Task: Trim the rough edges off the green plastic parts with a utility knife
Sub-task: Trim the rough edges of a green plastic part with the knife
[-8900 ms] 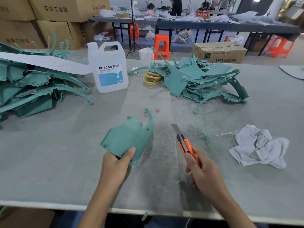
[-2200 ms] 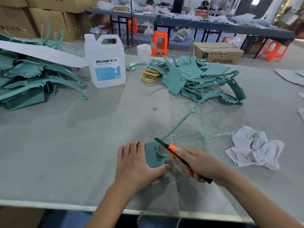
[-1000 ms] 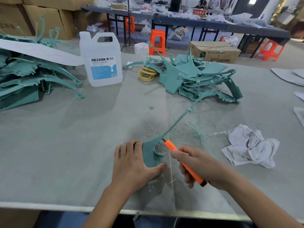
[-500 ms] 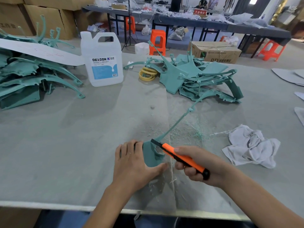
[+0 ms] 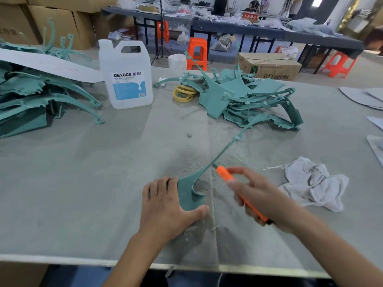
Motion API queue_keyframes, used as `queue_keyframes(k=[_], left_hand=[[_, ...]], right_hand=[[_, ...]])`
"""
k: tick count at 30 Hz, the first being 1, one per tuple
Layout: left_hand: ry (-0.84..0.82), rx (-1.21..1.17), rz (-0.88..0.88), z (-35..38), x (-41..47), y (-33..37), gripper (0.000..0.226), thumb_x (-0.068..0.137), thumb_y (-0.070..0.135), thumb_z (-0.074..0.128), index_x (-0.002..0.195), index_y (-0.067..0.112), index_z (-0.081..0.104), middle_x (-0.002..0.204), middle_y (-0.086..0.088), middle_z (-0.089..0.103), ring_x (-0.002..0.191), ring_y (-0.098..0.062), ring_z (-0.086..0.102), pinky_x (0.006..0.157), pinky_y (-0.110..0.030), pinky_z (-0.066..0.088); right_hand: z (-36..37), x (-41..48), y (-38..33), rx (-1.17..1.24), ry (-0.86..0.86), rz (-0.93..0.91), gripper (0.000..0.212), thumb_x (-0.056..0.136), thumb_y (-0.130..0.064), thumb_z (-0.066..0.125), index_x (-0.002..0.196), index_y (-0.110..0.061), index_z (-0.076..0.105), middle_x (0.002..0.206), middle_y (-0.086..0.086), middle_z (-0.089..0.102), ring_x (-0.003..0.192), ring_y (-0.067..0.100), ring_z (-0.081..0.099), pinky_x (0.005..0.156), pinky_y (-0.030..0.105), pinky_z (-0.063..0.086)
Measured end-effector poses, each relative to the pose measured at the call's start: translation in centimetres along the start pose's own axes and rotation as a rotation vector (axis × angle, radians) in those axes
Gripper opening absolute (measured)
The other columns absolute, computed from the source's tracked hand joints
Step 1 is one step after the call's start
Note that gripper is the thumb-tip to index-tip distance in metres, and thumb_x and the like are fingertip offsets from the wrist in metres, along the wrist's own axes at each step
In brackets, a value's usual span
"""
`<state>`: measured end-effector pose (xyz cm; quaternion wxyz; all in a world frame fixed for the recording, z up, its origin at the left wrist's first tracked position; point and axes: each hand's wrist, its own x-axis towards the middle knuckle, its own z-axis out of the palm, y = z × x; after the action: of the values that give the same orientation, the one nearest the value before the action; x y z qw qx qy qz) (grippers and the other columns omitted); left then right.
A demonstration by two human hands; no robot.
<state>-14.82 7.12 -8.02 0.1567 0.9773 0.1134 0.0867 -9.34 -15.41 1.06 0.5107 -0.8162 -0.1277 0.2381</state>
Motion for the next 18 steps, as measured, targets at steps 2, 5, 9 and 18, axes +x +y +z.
queue_keyframes(k=[2,5,9,18], left_hand=[[0.004,0.0,0.0,0.0,0.0,0.0,0.105,0.055,0.1,0.032,0.132,0.029,0.041,0.133,0.01,0.038,0.128,-0.016,0.03,0.116,-0.036,0.014],[0.019,-0.011,-0.002,0.0,0.0,0.1,0.102,0.055,0.097,0.035,0.131,0.029,0.044,0.131,0.011,0.04,0.128,-0.016,0.032,0.117,-0.036,0.014],[0.023,-0.002,0.0,0.1,0.0,0.1,0.103,0.055,0.098,0.033,0.131,0.03,0.044,0.132,0.011,0.039,0.127,-0.016,0.032,0.116,-0.036,0.015],[-0.003,-0.004,0.001,-0.1,-0.1,0.0,0.105,0.056,0.099,0.031,0.134,0.03,0.042,0.135,0.011,0.037,0.129,-0.016,0.03,0.118,-0.038,0.014]], right_hand=[[1.4,0.1,1.3,-0.019,-0.075,0.012,0.026,0.095,-0.043,0.065,0.119,-0.051,0.058,0.067,-0.002,0.062,0.046,0.011,0.048,0.039,0.022,0.037],[0.8,0.9,2.0,-0.064,-0.103,0.021,0.026,0.097,-0.041,0.063,0.118,-0.055,0.06,0.07,0.0,0.061,0.045,0.013,0.045,0.039,0.022,0.035],[-0.8,1.9,2.5,-0.136,-0.14,-0.062,0.027,0.098,-0.042,0.063,0.121,-0.054,0.061,0.067,-0.001,0.063,0.044,0.013,0.042,0.038,0.021,0.035],[-2.4,2.9,3.9,-0.109,-0.199,-0.068,0.047,0.084,-0.06,0.066,0.13,-0.055,0.059,0.074,0.003,0.065,0.046,0.012,0.043,0.04,0.023,0.035]])
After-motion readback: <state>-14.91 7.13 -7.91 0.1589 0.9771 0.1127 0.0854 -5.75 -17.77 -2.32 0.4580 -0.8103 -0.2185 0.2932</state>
